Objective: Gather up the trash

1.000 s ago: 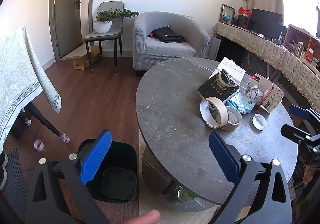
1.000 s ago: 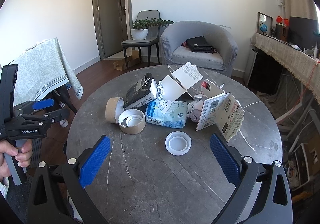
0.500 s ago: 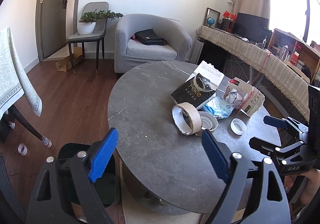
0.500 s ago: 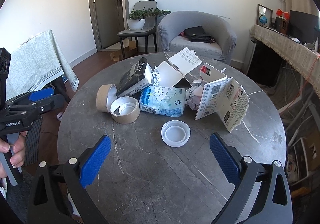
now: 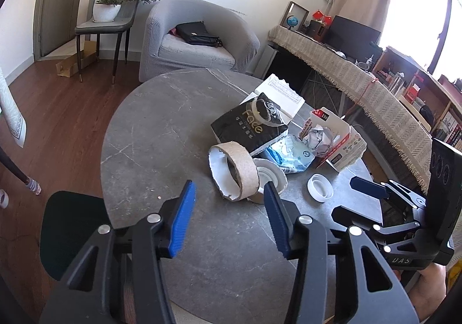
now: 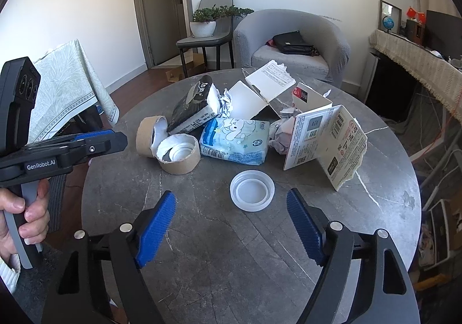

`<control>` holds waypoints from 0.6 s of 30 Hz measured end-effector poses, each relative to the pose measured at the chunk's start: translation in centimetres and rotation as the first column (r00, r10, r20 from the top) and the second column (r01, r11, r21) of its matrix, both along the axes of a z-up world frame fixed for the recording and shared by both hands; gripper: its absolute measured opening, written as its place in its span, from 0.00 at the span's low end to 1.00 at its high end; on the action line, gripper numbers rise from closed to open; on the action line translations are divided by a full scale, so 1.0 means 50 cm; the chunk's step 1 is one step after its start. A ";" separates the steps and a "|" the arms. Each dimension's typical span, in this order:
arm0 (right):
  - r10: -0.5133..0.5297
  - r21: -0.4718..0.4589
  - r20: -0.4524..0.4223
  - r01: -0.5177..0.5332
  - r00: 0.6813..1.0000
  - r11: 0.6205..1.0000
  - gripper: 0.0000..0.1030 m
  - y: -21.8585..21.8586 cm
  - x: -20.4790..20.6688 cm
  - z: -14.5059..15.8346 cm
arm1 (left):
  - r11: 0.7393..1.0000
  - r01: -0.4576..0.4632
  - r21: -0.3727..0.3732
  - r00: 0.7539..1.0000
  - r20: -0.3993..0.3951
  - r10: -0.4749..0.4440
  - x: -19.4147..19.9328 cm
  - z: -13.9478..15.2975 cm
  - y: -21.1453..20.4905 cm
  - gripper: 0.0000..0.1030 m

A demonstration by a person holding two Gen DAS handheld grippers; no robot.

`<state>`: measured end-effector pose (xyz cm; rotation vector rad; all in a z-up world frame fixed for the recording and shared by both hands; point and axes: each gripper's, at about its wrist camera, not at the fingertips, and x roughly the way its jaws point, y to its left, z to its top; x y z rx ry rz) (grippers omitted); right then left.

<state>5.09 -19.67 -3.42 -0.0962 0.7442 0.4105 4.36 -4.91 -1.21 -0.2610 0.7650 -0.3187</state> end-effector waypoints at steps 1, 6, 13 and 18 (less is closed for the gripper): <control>0.002 0.001 -0.003 -0.002 1.000 1.000 0.76 -0.001 0.002 -0.001 | 1.000 0.003 -0.006 1.000 -0.006 -0.003 0.006 -0.003 -0.002 0.47; 0.021 -0.008 -0.030 -0.021 0.999 1.000 0.67 0.000 0.015 -0.011 | 0.999 0.022 -0.036 1.000 -0.016 -0.022 0.028 -0.006 -0.007 0.41; 0.034 -0.018 -0.050 -0.035 0.998 0.999 0.61 0.008 0.029 -0.022 | 0.992 0.037 -0.119 0.998 -0.037 -0.042 0.052 -0.013 -0.003 0.34; 0.018 -0.037 -0.063 -0.020 0.998 0.999 0.55 0.010 0.041 -0.031 | 0.984 0.052 -0.169 0.996 -0.056 -0.062 0.066 -0.020 -0.002 0.23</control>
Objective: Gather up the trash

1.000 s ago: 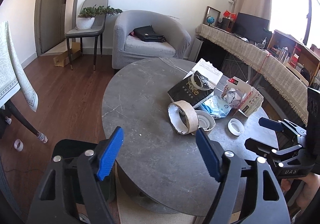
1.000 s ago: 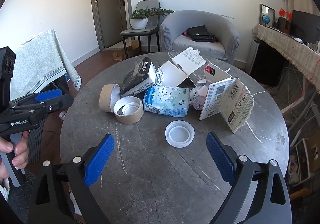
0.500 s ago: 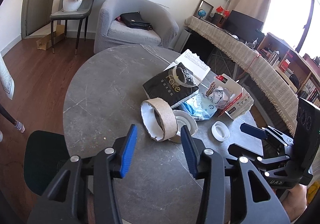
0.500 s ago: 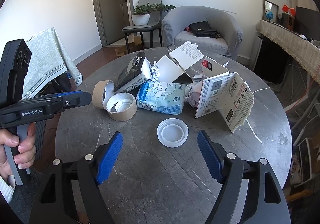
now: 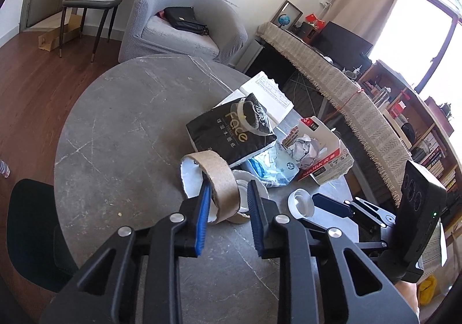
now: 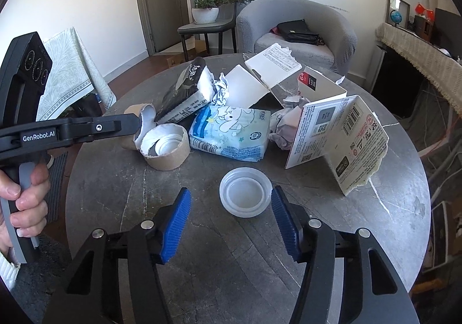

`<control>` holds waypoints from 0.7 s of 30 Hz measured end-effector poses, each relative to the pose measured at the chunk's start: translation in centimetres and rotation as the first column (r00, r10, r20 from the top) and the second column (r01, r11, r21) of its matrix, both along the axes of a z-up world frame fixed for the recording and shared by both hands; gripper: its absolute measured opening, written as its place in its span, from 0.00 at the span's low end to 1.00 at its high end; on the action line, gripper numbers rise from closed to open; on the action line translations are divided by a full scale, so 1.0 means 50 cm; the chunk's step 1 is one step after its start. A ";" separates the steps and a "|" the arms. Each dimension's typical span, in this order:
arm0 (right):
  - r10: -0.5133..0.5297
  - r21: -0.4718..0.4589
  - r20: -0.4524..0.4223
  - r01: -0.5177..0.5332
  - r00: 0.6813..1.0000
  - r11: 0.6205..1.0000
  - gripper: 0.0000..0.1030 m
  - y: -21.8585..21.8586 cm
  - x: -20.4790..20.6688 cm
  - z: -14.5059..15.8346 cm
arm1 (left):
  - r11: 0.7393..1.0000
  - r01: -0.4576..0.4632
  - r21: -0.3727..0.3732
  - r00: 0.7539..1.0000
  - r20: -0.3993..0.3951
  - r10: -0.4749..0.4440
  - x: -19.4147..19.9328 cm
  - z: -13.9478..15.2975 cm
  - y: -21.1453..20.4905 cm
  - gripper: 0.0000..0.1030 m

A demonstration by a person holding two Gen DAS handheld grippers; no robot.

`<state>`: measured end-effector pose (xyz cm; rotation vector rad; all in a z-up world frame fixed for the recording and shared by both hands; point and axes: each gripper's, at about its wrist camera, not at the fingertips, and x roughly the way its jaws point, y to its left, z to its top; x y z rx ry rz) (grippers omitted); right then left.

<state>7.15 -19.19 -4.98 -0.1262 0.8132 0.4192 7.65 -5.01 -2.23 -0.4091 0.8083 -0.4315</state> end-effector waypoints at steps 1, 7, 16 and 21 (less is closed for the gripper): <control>-0.002 -0.002 -0.001 0.002 1.000 1.000 0.54 0.001 0.002 -0.001 | 1.000 0.001 -0.003 1.000 -0.002 -0.001 0.002 0.000 0.001 0.21; -0.011 -0.019 -0.011 0.011 1.000 1.000 0.47 0.003 0.010 -0.006 | 1.000 0.017 -0.017 1.000 -0.003 -0.017 0.004 0.002 0.001 0.08; 0.001 -0.026 -0.016 -0.001 1.000 1.000 0.38 0.013 0.007 0.002 | 0.999 0.040 0.022 0.998 0.037 -0.041 -0.010 0.019 -0.005 0.04; 0.013 -0.003 0.007 -0.013 1.000 1.000 0.38 0.030 0.005 0.027 | 0.994 0.029 0.106 0.995 0.093 -0.039 -0.030 0.039 -0.005 0.04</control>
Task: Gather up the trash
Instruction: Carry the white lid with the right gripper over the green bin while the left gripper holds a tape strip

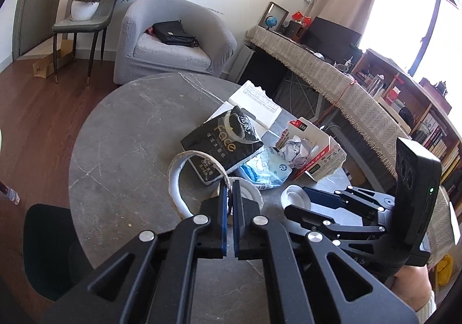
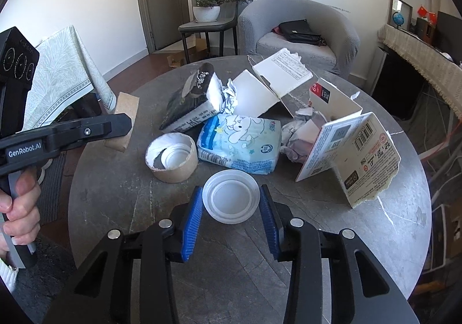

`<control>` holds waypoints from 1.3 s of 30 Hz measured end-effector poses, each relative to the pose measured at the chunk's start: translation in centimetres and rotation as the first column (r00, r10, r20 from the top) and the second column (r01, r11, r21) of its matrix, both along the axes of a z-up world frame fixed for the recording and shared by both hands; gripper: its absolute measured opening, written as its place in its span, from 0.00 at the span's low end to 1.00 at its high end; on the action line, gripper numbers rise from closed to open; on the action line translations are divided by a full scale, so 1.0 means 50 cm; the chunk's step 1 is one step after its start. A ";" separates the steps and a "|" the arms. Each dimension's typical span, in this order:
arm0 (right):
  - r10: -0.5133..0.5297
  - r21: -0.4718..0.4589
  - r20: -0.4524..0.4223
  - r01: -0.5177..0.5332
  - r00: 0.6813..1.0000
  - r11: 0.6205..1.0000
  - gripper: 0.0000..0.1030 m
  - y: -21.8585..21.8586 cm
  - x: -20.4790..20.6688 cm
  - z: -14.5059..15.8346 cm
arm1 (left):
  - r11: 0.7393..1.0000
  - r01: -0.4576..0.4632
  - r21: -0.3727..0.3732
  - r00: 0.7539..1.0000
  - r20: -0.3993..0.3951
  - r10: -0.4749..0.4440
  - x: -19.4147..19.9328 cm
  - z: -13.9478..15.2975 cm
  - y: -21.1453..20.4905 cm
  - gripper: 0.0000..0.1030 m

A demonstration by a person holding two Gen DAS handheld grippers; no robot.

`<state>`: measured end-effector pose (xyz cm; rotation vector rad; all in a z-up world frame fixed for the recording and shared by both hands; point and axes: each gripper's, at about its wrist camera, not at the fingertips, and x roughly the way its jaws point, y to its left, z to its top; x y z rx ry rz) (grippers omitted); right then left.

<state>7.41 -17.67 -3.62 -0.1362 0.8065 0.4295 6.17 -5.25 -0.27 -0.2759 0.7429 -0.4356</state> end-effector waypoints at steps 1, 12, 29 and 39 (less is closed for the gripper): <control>0.003 0.003 0.005 -0.003 1.000 1.000 0.38 0.005 -0.001 0.006 | 1.000 -0.004 0.017 1.000 0.008 0.004 -0.003 0.003 0.003 0.04; 0.061 0.080 0.032 -0.064 0.998 0.995 0.38 0.086 0.021 0.036 | 0.982 -0.096 0.162 0.994 0.065 0.086 -0.013 0.014 0.082 0.04; 0.214 0.101 0.033 -0.216 0.976 0.971 0.38 0.303 0.049 0.037 | 0.936 -0.254 0.245 0.965 0.002 0.262 -0.017 -0.033 0.308 0.04; 0.272 0.089 0.010 -0.272 0.962 0.958 0.38 0.403 0.057 0.024 | 0.918 -0.283 0.277 0.945 -0.080 0.316 -0.024 -0.073 0.408 0.04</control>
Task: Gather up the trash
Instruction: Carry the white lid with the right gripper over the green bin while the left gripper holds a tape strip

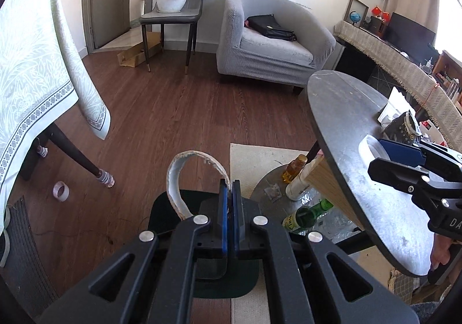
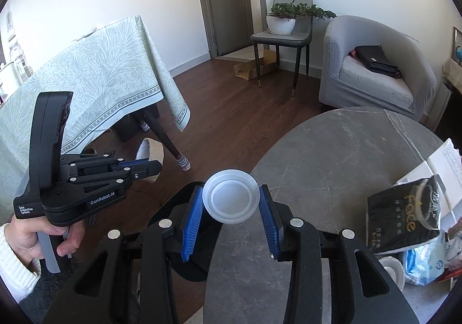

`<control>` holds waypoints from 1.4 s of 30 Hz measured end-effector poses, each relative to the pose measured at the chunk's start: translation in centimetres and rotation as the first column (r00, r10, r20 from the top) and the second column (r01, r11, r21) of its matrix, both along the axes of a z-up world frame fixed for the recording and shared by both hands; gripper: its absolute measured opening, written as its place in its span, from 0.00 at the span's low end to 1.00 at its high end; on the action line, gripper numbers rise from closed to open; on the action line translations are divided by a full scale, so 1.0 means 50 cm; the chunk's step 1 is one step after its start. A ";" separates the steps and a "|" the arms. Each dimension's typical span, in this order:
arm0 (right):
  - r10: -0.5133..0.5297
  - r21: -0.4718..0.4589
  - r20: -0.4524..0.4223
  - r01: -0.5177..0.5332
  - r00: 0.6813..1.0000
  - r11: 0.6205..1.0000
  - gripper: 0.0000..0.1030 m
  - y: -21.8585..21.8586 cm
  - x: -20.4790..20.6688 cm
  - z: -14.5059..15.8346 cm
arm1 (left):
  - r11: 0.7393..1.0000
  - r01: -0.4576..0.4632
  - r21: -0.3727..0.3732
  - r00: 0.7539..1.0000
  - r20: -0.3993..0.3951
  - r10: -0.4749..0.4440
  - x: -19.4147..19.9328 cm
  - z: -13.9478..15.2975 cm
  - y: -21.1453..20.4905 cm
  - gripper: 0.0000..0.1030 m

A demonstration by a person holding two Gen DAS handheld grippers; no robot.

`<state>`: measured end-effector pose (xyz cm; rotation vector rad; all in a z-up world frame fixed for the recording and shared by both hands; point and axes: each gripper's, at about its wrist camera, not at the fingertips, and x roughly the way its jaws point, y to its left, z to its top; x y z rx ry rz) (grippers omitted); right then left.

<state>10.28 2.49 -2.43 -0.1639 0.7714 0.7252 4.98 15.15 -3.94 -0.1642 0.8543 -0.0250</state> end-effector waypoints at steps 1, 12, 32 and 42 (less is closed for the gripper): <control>0.006 -0.003 -0.003 -0.006 1.000 1.000 0.38 0.009 0.000 -0.002 | 1.000 -0.006 0.004 1.000 -0.014 0.006 0.000 -0.007 0.009 0.04; 0.058 -0.031 -0.038 -0.059 0.998 0.998 0.38 0.097 0.009 -0.022 | 0.999 -0.032 -0.024 0.987 -0.158 0.028 0.003 -0.108 0.081 0.04; 0.113 -0.107 -0.125 -0.127 0.986 0.986 0.38 0.227 0.024 -0.101 | 0.997 -0.016 -0.080 0.967 -0.255 -0.005 -0.017 -0.187 0.130 0.33; 0.128 -0.157 -0.170 -0.156 0.977 0.975 0.38 0.279 0.028 -0.156 | 0.999 -0.037 -0.034 0.978 -0.208 0.029 -0.032 -0.151 0.162 0.41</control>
